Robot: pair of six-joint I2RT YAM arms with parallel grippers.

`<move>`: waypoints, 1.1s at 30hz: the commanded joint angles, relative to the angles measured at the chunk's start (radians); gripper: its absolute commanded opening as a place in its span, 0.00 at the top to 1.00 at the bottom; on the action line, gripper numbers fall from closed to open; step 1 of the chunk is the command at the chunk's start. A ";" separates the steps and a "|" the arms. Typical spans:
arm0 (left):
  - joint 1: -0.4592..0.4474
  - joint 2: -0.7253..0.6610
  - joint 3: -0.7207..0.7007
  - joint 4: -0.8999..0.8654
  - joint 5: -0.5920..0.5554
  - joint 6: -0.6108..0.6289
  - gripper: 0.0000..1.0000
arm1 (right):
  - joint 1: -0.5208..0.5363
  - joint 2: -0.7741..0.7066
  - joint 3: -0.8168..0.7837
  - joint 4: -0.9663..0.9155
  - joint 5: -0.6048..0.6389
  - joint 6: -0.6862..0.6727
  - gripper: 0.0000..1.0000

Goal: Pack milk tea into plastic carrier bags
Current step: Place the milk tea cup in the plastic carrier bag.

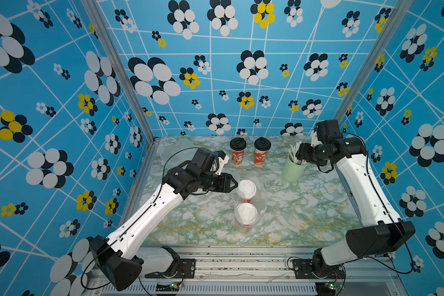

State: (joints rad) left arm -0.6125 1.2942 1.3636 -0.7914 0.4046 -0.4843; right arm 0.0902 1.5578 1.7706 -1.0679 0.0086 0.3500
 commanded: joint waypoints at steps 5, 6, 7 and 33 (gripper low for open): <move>0.008 0.015 0.007 0.026 0.040 0.016 0.51 | -0.170 0.118 0.058 0.084 -0.037 -0.040 0.47; 0.008 0.013 0.006 0.026 0.039 0.014 0.51 | -0.184 0.134 0.059 0.090 -0.044 -0.041 0.49; 0.010 0.012 0.002 0.027 0.038 0.013 0.51 | -0.197 0.157 0.064 0.097 -0.052 -0.039 0.50; 0.037 0.001 -0.028 0.057 0.071 -0.022 0.52 | 0.017 0.426 0.238 0.118 0.063 -0.250 0.65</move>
State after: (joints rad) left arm -0.5850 1.3071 1.3548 -0.7544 0.4511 -0.4961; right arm 0.1108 1.9652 1.9686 -0.9493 -0.0013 0.1463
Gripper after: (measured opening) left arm 0.483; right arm 0.351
